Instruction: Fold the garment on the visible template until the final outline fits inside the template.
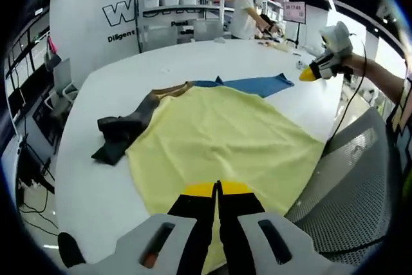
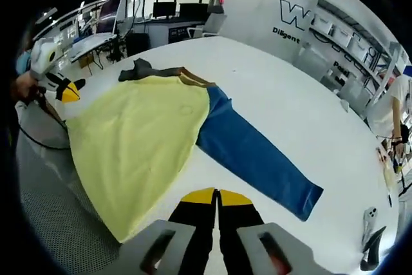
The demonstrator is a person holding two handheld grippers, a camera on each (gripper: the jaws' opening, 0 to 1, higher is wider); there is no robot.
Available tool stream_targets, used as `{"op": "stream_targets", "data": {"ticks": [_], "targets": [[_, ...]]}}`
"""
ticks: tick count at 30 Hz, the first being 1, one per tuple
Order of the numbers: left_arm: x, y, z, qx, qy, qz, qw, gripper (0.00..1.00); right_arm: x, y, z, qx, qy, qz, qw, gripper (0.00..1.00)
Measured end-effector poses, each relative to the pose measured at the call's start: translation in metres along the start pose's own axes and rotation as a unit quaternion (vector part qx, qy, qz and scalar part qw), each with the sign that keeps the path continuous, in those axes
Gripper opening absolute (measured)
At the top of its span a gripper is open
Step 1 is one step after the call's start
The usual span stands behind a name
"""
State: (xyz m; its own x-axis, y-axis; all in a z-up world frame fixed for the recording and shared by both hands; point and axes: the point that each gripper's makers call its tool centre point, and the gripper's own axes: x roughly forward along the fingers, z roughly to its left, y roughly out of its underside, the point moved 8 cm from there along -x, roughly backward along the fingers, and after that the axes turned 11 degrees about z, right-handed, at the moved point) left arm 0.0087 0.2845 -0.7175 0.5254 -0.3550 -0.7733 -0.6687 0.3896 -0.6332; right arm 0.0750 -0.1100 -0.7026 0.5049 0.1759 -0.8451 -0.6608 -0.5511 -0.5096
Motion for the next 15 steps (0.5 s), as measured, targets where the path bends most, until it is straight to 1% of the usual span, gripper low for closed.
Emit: {"op": "stream_targets", "data": {"ticks": [1, 2, 3, 4, 5, 7, 8, 11, 14, 15], "targets": [[0.0, 0.0, 0.0, -0.001, 0.001, -0.004, 1.0, 0.04, 0.0, -0.001, -0.006, 0.001, 0.009, -0.009, 0.9999, 0.0], [0.0, 0.0, -0.001, -0.003, -0.002, -0.008, 1.0, 0.04, -0.001, -0.003, -0.013, 0.019, 0.03, -0.018, 0.9992, 0.0], [0.0, -0.001, 0.0, -0.011, -0.011, -0.018, 0.9997, 0.03, 0.0, -0.003, -0.015, 0.009, 0.019, -0.015, 0.9997, 0.0], [0.0, -0.001, 0.0, -0.021, -0.014, -0.021, 0.9995, 0.03, 0.0, -0.004, -0.019, 0.022, 0.02, -0.02, 0.9993, 0.0], [0.001, -0.002, -0.001, -0.027, -0.011, -0.032, 0.999, 0.02, 0.001, -0.004, -0.021, 0.032, 0.02, -0.025, 0.999, 0.0], [0.001, -0.005, -0.001, -0.038, -0.014, -0.05, 0.9979, 0.02, 0.003, -0.003, -0.026, 0.036, 0.016, -0.025, 0.9989, 0.0], [0.0, -0.006, -0.001, -0.039, -0.016, -0.054, 0.9977, 0.02, 0.005, -0.003, -0.029, 0.036, 0.021, -0.024, 0.9988, 0.0], [-0.003, -0.012, -0.006, -0.033, -0.023, -0.078, 0.9962, 0.02, 0.006, -0.003, -0.037, 0.033, 0.033, -0.026, 0.9986, 0.0], [-0.002, -0.015, -0.008, -0.031, -0.024, -0.087, 0.9954, 0.02, 0.007, -0.003, -0.046, 0.039, 0.041, -0.029, 0.998, 0.0], [-0.003, -0.016, -0.009, -0.031, -0.023, -0.091, 0.9951, 0.02, 0.007, -0.004, -0.05, 0.052, 0.04, -0.038, 0.9971, 0.0]]}}
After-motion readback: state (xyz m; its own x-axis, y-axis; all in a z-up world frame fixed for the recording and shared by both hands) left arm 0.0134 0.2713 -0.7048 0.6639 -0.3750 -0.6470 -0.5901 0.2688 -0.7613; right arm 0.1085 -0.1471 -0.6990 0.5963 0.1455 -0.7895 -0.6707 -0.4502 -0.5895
